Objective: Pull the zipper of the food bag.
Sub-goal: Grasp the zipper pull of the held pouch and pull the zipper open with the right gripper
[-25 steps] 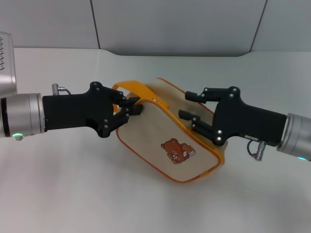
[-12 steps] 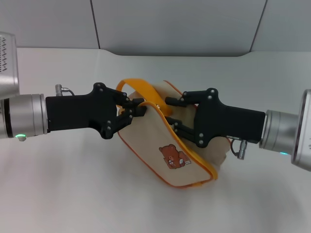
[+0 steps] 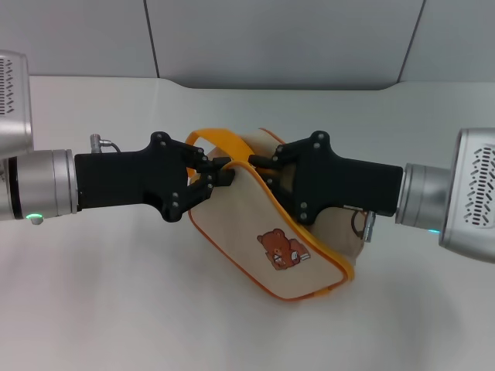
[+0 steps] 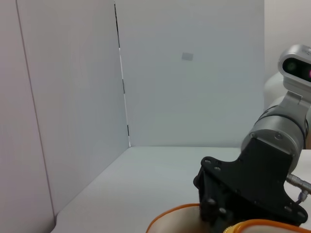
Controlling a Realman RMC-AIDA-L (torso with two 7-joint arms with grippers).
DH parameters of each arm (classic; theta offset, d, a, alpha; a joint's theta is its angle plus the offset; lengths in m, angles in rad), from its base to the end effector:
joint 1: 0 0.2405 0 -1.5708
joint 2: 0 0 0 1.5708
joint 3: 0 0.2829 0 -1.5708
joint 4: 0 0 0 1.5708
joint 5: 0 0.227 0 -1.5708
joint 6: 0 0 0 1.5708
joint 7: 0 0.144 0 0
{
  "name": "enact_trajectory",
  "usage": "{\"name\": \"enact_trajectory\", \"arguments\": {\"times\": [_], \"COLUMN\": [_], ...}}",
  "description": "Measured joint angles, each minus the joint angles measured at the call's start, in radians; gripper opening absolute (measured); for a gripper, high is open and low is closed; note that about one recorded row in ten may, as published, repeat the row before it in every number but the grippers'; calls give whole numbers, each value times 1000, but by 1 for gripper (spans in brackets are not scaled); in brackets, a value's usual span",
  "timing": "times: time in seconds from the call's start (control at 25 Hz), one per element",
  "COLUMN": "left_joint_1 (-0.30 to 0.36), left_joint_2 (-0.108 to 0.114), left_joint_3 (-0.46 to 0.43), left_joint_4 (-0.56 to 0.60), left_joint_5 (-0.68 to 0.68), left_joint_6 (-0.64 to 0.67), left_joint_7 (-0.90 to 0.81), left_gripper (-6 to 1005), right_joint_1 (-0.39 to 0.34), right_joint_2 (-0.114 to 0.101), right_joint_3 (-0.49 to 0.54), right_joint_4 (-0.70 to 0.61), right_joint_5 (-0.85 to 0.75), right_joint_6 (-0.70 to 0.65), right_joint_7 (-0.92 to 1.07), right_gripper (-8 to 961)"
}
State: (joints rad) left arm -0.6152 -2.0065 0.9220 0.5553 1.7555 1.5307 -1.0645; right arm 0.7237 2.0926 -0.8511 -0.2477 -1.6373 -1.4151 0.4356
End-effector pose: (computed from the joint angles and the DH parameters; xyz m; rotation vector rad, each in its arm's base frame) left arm -0.2528 0.3811 -0.0155 -2.7898 -0.0659 -0.7397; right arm 0.2274 0.3780 -0.0850 -2.5596 -0.3764 0.8028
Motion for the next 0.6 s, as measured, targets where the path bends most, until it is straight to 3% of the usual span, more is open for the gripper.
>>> {"name": "enact_trajectory", "arguments": {"times": [0.24,0.48,0.6], "left_joint_1": [1,4,5], "left_joint_2": [0,0,1], "left_joint_3": [0,-22,-75], "left_joint_4": [1,3,-7], "left_joint_5": [1,-2,-1], "left_joint_6": [-1,-8,-23], "left_joint_7": [1,-3,-10], "left_gripper": [95,107,117], "right_joint_1": [3,-38,-143], "right_joint_2": [0,-8,-15], "right_joint_3": [-45,-47,-47], "right_joint_4": [-8,-21,-121], "right_joint_5": [-1,-1,-43], "right_joint_6": [1,-26,-101], "right_joint_7": [0,6,78], "right_gripper": [45,-2,-2]}}
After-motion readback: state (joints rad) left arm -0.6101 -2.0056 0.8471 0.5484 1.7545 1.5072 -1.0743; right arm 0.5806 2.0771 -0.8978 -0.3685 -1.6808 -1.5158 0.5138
